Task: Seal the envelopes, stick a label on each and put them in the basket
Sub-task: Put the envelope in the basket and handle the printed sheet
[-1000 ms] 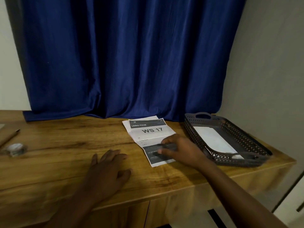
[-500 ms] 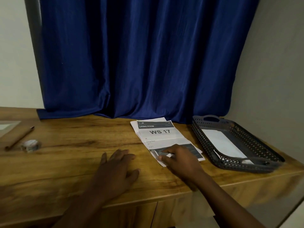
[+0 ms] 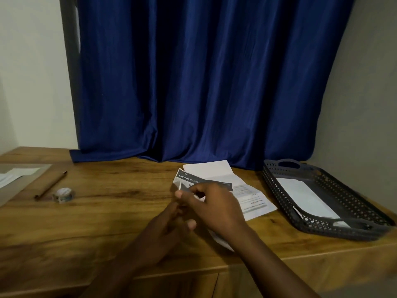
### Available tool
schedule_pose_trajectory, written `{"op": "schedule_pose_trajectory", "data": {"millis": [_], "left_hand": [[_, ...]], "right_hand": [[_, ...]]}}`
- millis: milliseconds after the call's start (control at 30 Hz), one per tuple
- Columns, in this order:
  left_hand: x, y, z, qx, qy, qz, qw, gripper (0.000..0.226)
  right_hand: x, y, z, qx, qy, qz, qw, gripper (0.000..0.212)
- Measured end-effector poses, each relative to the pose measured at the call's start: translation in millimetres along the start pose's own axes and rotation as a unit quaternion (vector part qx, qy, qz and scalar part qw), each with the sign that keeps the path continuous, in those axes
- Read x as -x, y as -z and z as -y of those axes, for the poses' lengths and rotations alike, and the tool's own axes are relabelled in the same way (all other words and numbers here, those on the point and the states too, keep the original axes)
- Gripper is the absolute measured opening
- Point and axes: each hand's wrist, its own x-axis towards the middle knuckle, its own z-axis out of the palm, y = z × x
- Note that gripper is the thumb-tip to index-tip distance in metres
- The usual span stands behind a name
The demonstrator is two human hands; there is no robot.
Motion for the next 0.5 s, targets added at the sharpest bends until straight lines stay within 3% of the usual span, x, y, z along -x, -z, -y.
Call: {"op": "schedule_pose_trajectory", "data": {"millis": [100,233,367,433,500], "left_hand": [[12.1,7.5,-5.6,0.089,0.01,-0.082,0.993,0.059],[31.3,32.5,3.8,0.085,0.121,-0.211,0.966,0.048],[45.9,72.4,9.1,0.229,0.175,-0.258,0.922,0.043],[49.9,93.9,11.3,0.256,0.194,-0.26,0.911,0.041],[54.1,115.7,13.2,0.255,0.221,-0.254,0.906,0.046]], "right_hand": [[3.5,-7.4,17.3,-0.188,0.005,0.113,0.976,0.063],[6.6,-13.3,25.0,-0.382,-0.035,0.241,0.891,0.046],[0.2,-14.5,9.0,-0.336,0.01,0.138,0.932,0.029],[-2.4,-14.2,-2.3,-0.288,0.022,0.085,0.954,0.022],[-1.0,-17.2,-10.7,-0.239,0.015,0.08,0.968,0.02]]}}
